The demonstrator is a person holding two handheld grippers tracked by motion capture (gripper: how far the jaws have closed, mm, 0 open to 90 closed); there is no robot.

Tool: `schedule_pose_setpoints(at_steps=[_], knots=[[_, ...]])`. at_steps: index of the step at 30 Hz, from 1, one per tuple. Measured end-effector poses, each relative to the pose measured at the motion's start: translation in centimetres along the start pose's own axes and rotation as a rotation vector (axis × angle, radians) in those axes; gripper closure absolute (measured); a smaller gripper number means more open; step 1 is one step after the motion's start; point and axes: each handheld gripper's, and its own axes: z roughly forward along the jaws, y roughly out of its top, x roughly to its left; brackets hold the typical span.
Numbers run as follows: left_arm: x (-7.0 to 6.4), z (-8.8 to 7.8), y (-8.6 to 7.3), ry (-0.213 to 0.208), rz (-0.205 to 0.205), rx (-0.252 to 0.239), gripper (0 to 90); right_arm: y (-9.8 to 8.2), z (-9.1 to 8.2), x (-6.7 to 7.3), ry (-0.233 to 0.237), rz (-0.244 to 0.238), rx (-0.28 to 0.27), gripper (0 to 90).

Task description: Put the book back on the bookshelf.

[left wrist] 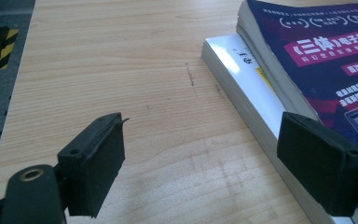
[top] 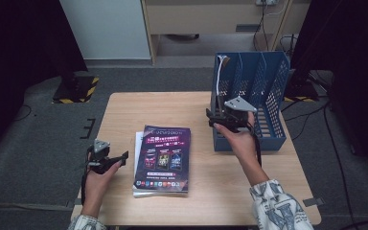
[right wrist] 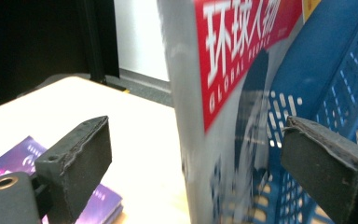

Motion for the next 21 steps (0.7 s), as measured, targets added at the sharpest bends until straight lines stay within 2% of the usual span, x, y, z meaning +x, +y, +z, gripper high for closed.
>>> schedule_pose_setpoints(at_steps=[3, 7, 8, 11, 21], knots=[[-0.1, 0.0, 0.0, -0.001, 0.009, 0.001, 14.8, -0.5, -0.9, -0.1, 0.012, -0.001, -0.002, 8.8], [-0.1, 0.1, 0.0, -0.005, 0.0, -0.001, 14.7, -1.2, -1.9, -0.2, 0.034, 0.005, 0.01, 10.1], [-0.1, 0.1, 0.0, -0.006, 0.0, 0.0, 14.7, -1.9, -2.4, -0.1, 0.058, 0.004, 0.022, 11.3], [-0.5, 0.1, 0.0, -0.009, 0.003, -0.005, 14.7, -2.8, -3.0, 0.0, 0.075, 0.002, 0.034, 12.9], [-1.4, 0.0, 0.1, -0.02, 0.03, -0.005, 14.7, -4.8, -3.9, 0.3, 0.109, 0.033, 0.032, 16.4]])
